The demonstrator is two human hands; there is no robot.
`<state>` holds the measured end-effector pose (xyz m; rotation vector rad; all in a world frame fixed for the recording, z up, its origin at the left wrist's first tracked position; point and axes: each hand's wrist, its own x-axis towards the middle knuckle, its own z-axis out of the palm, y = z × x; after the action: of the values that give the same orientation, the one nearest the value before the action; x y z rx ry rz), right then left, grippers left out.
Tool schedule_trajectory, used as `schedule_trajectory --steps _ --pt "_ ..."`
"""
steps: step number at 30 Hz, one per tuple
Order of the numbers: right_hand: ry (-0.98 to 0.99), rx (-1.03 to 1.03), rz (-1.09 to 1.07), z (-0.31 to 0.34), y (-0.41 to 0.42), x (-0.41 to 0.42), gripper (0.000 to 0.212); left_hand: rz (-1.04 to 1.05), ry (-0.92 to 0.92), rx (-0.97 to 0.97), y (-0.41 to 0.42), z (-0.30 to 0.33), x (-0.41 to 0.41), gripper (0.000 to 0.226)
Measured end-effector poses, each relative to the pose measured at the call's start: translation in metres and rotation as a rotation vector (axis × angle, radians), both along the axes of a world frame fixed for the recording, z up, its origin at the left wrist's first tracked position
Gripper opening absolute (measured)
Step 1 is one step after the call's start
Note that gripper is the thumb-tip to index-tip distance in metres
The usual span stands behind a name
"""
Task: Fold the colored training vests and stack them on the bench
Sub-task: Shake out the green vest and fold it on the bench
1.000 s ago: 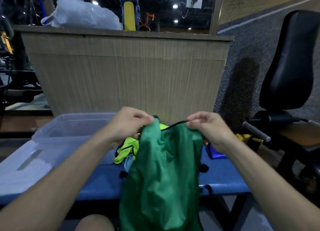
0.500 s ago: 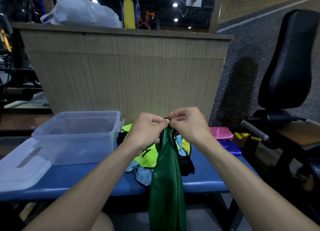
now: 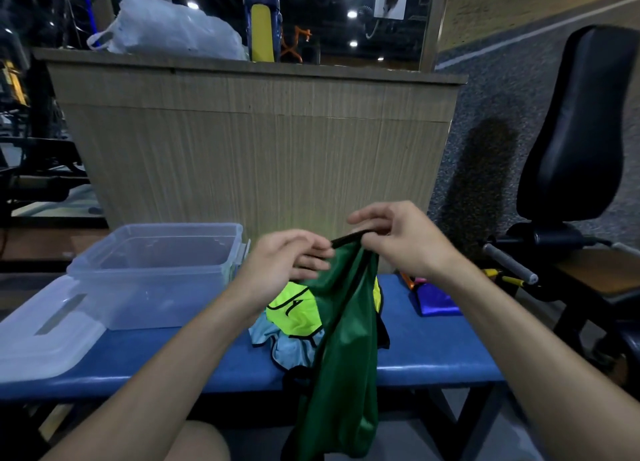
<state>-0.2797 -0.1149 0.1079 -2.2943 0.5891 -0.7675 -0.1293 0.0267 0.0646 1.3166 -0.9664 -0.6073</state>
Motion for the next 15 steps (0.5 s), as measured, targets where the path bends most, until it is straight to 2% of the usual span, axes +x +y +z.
schedule_trajectory --steps 2,4,8,11,15 --pt "-0.031 0.033 0.035 0.011 -0.009 -0.008 0.032 0.221 -0.333 -0.113 0.01 -0.008 0.009 0.02" --pt "-0.026 0.02 0.074 0.021 -0.012 -0.012 0.033 0.356 -0.593 -0.193 0.021 -0.015 0.01 0.015" --pt "-0.005 -0.003 0.113 0.032 -0.007 -0.008 0.031 0.409 -1.084 -0.389 0.033 -0.03 -0.015 0.01" --pt "-0.003 -0.021 0.124 0.037 -0.001 -0.005 0.03 0.343 -1.252 -0.485 0.038 -0.041 -0.036 0.012" --pt "0.013 -0.049 0.131 0.038 0.005 -0.004 0.03 0.255 -1.438 -0.39 0.038 -0.05 -0.05 0.017"
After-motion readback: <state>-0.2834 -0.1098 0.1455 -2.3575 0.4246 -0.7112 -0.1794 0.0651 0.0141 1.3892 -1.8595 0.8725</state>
